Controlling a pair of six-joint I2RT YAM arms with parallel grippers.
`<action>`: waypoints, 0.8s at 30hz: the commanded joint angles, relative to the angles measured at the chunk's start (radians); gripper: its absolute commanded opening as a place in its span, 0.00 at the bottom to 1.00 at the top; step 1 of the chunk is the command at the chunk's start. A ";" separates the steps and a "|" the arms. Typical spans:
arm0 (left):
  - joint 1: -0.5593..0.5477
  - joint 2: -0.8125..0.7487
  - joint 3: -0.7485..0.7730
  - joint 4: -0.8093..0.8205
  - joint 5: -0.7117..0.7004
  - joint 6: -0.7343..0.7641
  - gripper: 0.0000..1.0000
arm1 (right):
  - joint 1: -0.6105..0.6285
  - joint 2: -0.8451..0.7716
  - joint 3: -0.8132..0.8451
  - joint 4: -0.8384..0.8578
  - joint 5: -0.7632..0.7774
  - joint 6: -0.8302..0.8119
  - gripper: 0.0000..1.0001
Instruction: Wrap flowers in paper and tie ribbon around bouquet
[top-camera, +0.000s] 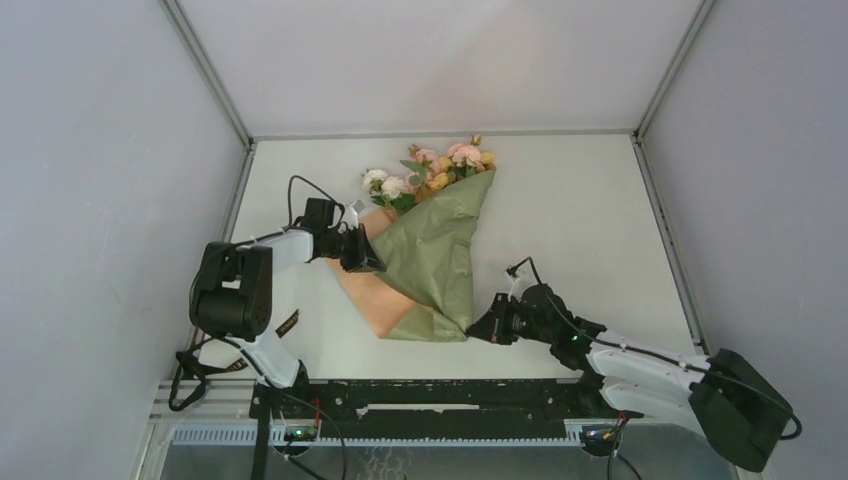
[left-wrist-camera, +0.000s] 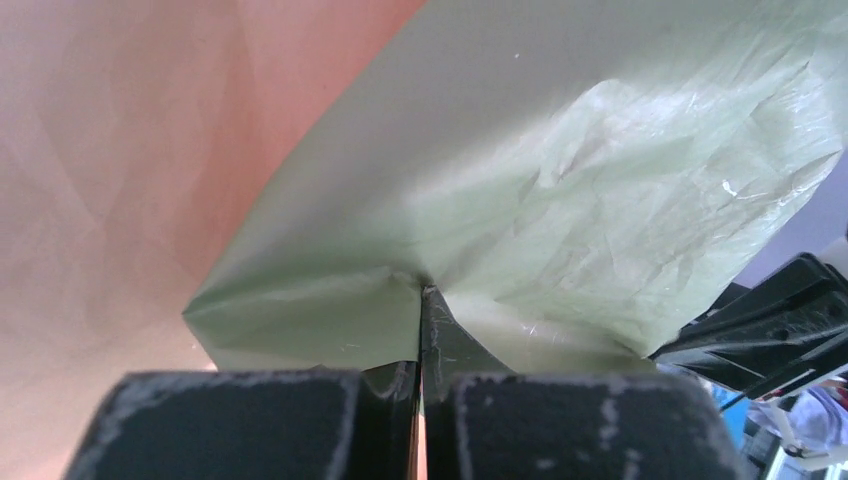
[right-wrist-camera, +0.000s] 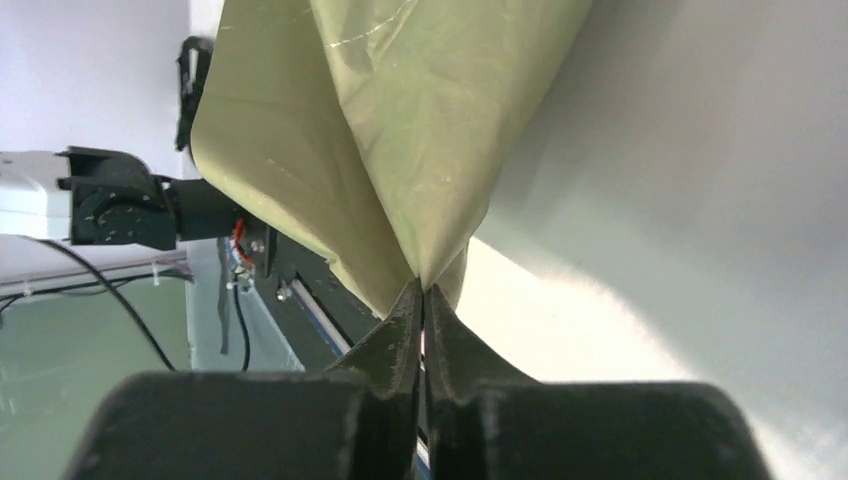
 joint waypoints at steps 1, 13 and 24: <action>0.001 0.010 0.023 0.020 -0.022 0.062 0.00 | 0.021 -0.107 0.033 -0.357 0.083 -0.063 0.19; 0.000 0.024 -0.006 0.022 -0.037 0.057 0.00 | 0.162 0.231 0.453 -0.361 0.097 -0.363 0.10; 0.000 0.030 0.001 0.029 -0.065 0.058 0.00 | 0.254 0.484 0.350 -0.132 0.030 -0.273 0.00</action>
